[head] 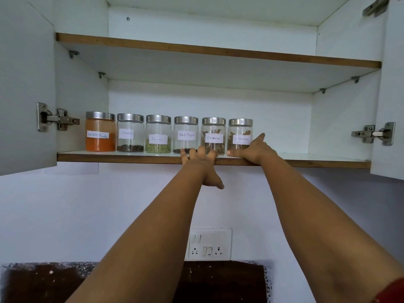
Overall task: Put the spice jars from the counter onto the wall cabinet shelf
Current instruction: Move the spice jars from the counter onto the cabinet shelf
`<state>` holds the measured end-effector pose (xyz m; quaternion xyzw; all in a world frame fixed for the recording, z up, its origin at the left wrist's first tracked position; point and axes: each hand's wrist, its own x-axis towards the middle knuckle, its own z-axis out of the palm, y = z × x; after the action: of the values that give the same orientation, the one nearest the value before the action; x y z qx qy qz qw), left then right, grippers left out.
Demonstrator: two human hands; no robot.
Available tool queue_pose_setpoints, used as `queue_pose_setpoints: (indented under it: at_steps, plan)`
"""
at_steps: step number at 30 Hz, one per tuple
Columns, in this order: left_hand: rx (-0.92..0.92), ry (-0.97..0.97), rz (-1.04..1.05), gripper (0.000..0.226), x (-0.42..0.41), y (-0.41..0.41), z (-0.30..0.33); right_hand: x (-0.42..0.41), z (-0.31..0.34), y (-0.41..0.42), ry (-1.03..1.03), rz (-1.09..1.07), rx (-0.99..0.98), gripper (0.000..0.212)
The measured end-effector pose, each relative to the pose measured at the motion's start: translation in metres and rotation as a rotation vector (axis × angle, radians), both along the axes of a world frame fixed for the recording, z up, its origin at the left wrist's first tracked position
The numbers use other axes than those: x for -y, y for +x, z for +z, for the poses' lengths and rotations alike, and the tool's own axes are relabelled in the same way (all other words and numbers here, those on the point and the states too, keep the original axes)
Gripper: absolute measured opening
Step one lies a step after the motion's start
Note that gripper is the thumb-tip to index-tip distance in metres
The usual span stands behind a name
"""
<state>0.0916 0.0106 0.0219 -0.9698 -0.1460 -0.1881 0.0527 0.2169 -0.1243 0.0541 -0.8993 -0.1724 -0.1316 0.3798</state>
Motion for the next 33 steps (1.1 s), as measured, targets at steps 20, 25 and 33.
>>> queue_pose_setpoints:
  at_steps: [20, 25, 33]
  plan:
    - [0.302, -0.46, -0.268, 0.094, 0.035, -0.108, -0.202, 0.052, -0.287, -0.175, 0.094, -0.168, 0.072, 0.057]
    - [0.127, -0.779, -0.296, 0.104, 0.069, -0.169, -0.323, 0.078, -0.387, -0.246, 0.014, -0.215, -0.097, 0.051]
    - [-0.276, -0.961, -0.271, 0.104, 0.085, -0.238, -0.448, 0.11, -0.51, -0.341, -0.337, -0.266, -0.218, 0.071]
